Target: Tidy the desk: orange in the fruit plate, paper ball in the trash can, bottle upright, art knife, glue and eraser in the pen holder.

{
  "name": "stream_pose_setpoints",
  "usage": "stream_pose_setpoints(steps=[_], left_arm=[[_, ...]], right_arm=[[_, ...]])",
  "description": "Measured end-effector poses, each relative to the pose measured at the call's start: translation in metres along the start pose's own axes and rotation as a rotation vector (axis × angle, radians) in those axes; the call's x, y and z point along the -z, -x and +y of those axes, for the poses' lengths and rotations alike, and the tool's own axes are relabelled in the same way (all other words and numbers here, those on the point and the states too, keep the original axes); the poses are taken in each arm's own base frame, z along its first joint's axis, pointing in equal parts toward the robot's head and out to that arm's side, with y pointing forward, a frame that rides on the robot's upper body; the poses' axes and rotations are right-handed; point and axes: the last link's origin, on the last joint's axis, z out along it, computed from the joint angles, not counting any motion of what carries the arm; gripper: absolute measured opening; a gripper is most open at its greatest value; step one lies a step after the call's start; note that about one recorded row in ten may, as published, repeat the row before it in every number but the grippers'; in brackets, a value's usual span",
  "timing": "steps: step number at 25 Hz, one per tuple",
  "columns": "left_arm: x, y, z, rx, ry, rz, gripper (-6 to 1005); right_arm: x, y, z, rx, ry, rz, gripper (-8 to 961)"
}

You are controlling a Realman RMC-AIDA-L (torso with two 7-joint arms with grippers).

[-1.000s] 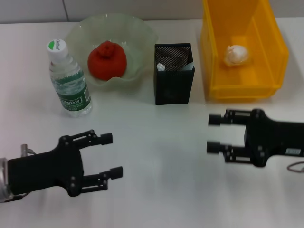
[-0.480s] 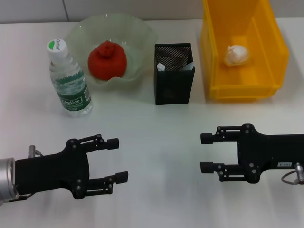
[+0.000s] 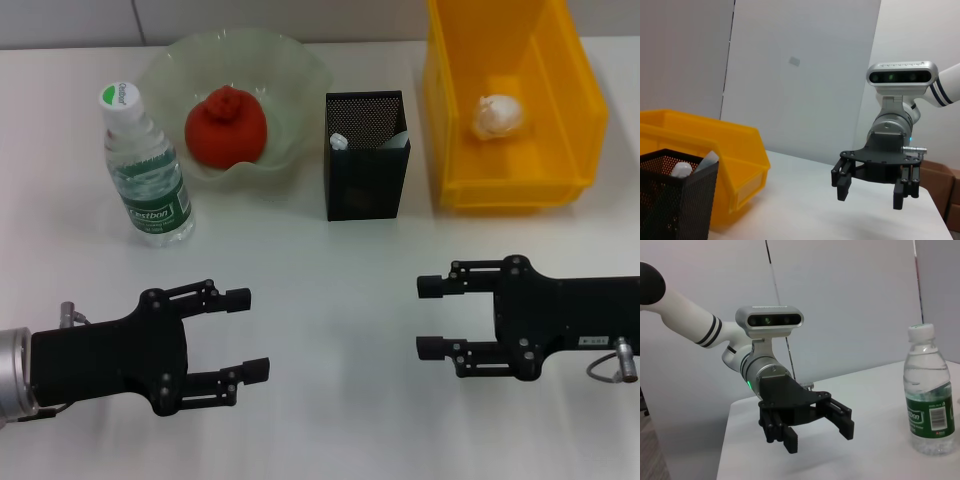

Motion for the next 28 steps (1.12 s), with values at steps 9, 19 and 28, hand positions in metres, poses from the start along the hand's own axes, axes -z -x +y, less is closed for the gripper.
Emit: stream_pose_setpoints(steps=[9, 19, 28], left_arm=[[0.0002, -0.0003, -0.0001, 0.0, 0.0, 0.001, 783], [0.0001, -0.0005, -0.0003, 0.001, -0.001, 0.004, 783], [0.0002, -0.0007, -0.0005, 0.001, -0.003, 0.005, 783]], right_arm=[[-0.0023, 0.0019, -0.0012, 0.003, 0.008, 0.0, 649], [-0.0024, 0.0021, -0.0014, 0.003, 0.008, -0.002, 649], [-0.0034, 0.0025, -0.0014, 0.002, 0.011, -0.002, 649]])
